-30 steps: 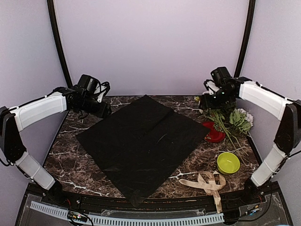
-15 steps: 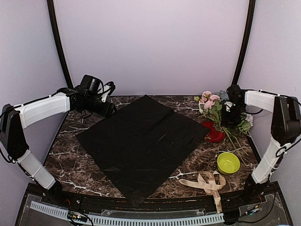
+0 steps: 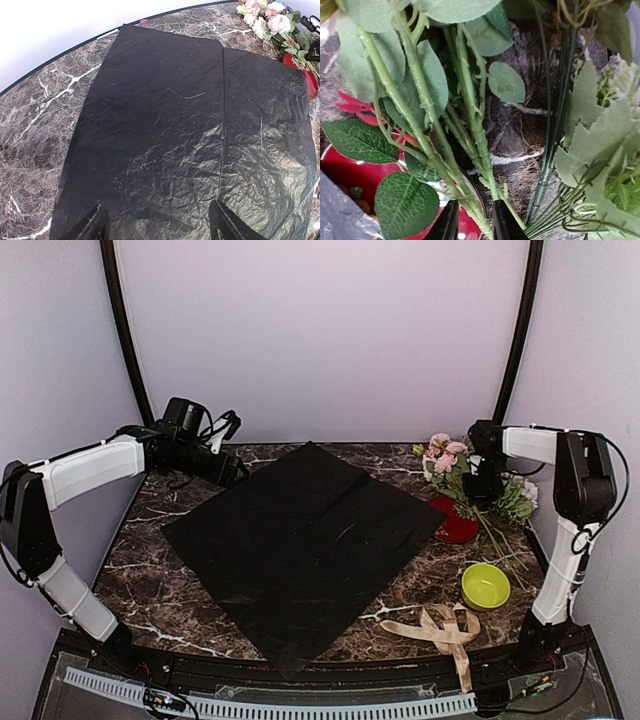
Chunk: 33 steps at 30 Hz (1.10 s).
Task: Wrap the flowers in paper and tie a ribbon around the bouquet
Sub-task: Pick up the fake flower from the corner of the board, then place the fake flower on the flattened wrapping paper.
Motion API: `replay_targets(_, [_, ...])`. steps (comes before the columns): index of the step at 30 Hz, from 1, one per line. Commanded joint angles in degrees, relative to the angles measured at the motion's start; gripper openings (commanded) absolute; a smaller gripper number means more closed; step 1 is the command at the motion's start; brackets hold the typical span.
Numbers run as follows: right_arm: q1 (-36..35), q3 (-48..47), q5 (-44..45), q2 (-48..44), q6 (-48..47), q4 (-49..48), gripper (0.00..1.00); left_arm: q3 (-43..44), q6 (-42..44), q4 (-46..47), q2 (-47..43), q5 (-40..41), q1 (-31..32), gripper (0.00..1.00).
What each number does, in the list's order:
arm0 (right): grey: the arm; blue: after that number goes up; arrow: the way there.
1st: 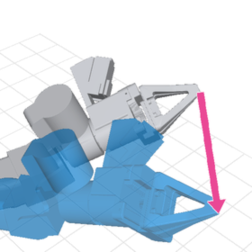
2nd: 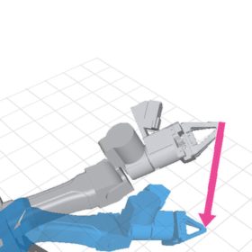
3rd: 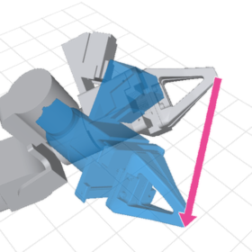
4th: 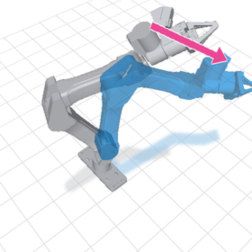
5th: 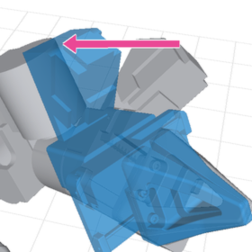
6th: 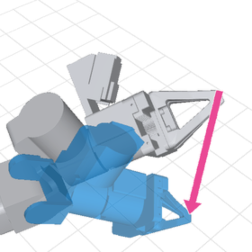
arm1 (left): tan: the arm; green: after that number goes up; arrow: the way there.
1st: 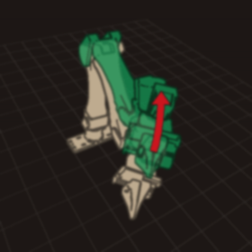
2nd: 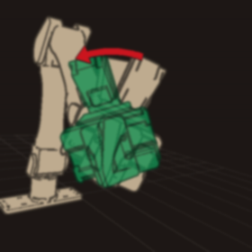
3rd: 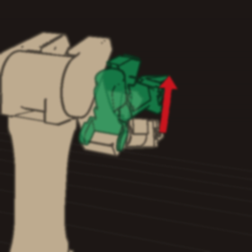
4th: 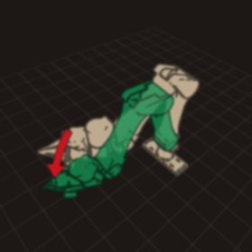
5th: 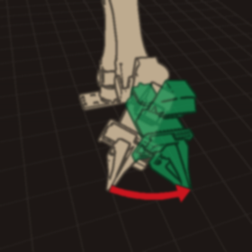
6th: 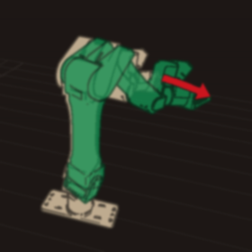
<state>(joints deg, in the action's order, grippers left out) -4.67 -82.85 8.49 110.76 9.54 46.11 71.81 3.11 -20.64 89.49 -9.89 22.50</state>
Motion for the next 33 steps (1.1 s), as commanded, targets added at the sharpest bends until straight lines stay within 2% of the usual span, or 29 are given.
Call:
replay_targets(1, [-0.71,-1.92,2.58,3.40,-1.75,1.93,0.22,-0.29,-0.95,0.40,0.34,-2.98,-1.15,0.70])
replay_targets(7, [-2.34,-2.84,2.51,4.46,-4.33,2.47,0.18,-0.18,-0.92,0.43,0.56,-3.85,-1.31,0.69])
replay_targets(11, [-2.89,-4.06,3.82,4.27,-3.73,3.28,0.01,-0.12,-1.07,0.43,0.77,-3.75,-1.53,0.69])
replay_targets(20, [-6.35,-7.07,7.87,-2.60,-3.46,6.14,0.00,0.00,-1.27,0.28,0.31,-5.08,-1.93,0.68])
replay_targets(27, [-8.41,-12.56,18.54,-10.22,-3.36,5.04,0.00,-0.93,-1.07,0.99,-1.65,-5.91,-2.31,0.73])
replay_targets(30, [-9.53,-11.87,14.76,-16.14,-6.45,-3.25,0.00,-0.72,-1.59,0.68,-1.84,-6.16,-2.46,0.76])
replay_targets(33, [-10.32,-10.89,-1.18,-22.50,-4.67,-11.86,0.00,-0.94,-1.77,0.80,-2.49,-6.17,-2.51,0.77])
